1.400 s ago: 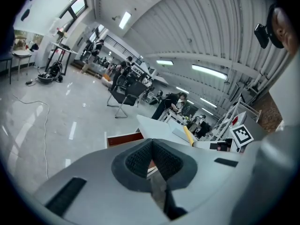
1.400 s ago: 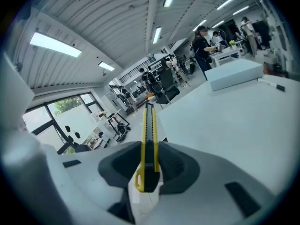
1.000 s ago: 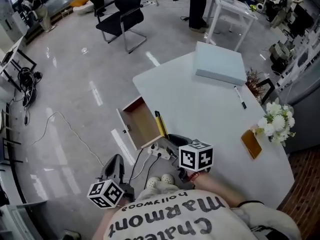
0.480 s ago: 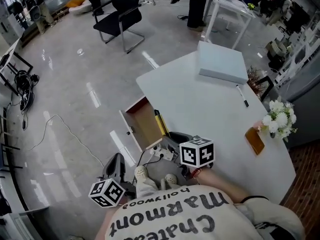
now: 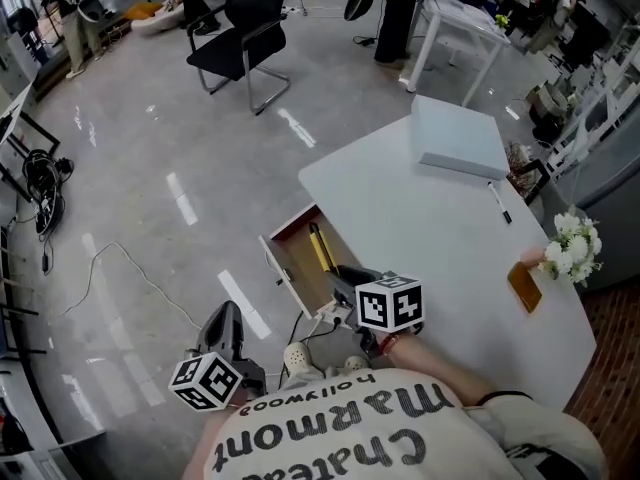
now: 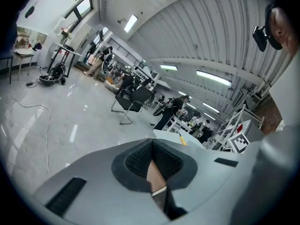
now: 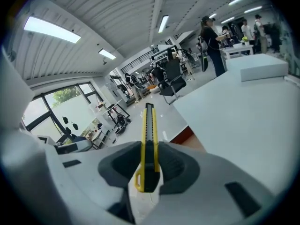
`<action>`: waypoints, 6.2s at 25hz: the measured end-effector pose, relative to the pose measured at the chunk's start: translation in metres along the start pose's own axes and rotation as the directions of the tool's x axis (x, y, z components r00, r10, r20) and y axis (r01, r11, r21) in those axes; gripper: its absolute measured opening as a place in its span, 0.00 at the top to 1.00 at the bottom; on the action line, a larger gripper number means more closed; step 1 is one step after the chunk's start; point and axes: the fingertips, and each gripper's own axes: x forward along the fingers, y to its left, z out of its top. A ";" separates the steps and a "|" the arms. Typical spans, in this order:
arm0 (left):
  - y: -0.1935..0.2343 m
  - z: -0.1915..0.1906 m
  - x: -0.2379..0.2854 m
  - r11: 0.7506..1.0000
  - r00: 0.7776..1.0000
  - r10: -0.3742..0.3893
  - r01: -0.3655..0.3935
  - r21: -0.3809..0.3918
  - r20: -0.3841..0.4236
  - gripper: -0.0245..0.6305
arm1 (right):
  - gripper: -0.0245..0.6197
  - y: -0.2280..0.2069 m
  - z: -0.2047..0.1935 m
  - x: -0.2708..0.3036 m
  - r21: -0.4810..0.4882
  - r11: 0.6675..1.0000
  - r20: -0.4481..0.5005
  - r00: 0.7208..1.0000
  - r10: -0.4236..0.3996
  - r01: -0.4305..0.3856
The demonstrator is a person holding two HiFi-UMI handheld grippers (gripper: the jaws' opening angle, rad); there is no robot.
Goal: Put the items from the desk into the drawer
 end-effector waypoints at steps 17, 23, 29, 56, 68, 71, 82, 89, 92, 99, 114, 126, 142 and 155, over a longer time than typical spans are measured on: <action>0.100 0.013 0.032 0.997 0.998 0.043 -0.046 -0.062 -0.047 0.96 | 0.78 -0.023 -0.039 0.110 0.003 0.991 -0.150 0.980 -0.131 0.133; 0.117 -0.007 0.034 0.992 0.995 0.062 -0.071 -0.108 -0.080 0.96 | 0.78 -0.046 -0.076 0.137 -0.029 0.985 -0.265 0.949 -0.170 0.169; 0.136 -0.020 0.035 0.984 0.990 0.108 -0.120 -0.135 -0.091 0.96 | 0.78 -0.080 -0.104 0.173 -0.087 0.977 -0.369 0.905 -0.212 0.193; 0.180 -0.074 0.017 0.901 0.917 0.355 -0.387 -0.197 -0.179 0.96 | 0.78 -0.183 -0.179 0.273 -0.178 0.955 -0.625 0.723 -0.295 0.236; 0.180 -0.098 0.027 0.892 0.902 0.355 -0.405 -0.199 -0.246 0.96 | 0.78 -0.192 -0.214 0.284 -0.150 0.960 -0.694 0.666 -0.273 0.238; 0.179 -0.103 0.030 0.892 0.902 0.351 -0.404 -0.205 -0.250 0.96 | 0.78 -0.194 -0.220 0.285 -0.144 0.961 -0.710 0.651 -0.267 0.237; 0.180 -0.114 0.034 0.885 0.896 0.359 -0.416 -0.209 -0.263 0.96 | 0.77 -0.207 -0.235 0.288 -0.176 0.960 -0.738 0.615 -0.276 0.219; 0.181 -0.118 0.029 0.879 0.894 0.367 -0.424 -0.219 -0.257 0.96 | 0.77 -0.209 -0.238 0.288 -0.196 0.954 -0.737 0.608 -0.296 0.226; 0.178 -0.119 0.030 0.881 0.899 0.362 -0.416 -0.226 -0.247 0.96 | 0.77 -0.209 -0.238 0.289 -0.206 0.952 -0.734 0.608 -0.302 0.225; 0.175 -0.119 0.022 0.879 0.900 0.366 -0.418 -0.229 -0.237 0.96 | 0.77 -0.209 -0.239 0.289 -0.225 0.947 -0.734 0.600 -0.318 0.228; 0.146 -0.053 0.020 0.938 0.951 0.269 -0.294 -0.181 -0.152 0.96 | 0.78 -0.152 -0.197 0.234 -0.228 0.940 -0.701 0.627 -0.339 0.253; 0.062 0.015 0.063 0.999 0.993 -0.027 0.024 -0.029 -0.115 0.96 | 0.96 -0.056 -0.103 0.153 -0.086 0.957 -0.515 0.810 -0.281 0.277; -0.069 0.027 0.109 0.910 0.898 -0.394 0.411 0.055 -0.195 0.96 | 0.96 -0.086 0.032 -0.034 0.278 0.896 0.101 0.917 -0.385 0.345; -0.113 -0.021 0.140 0.890 0.855 -0.429 0.455 0.026 -0.292 0.96 | 0.96 -0.205 0.040 -0.187 0.340 0.729 0.189 0.716 -0.672 0.595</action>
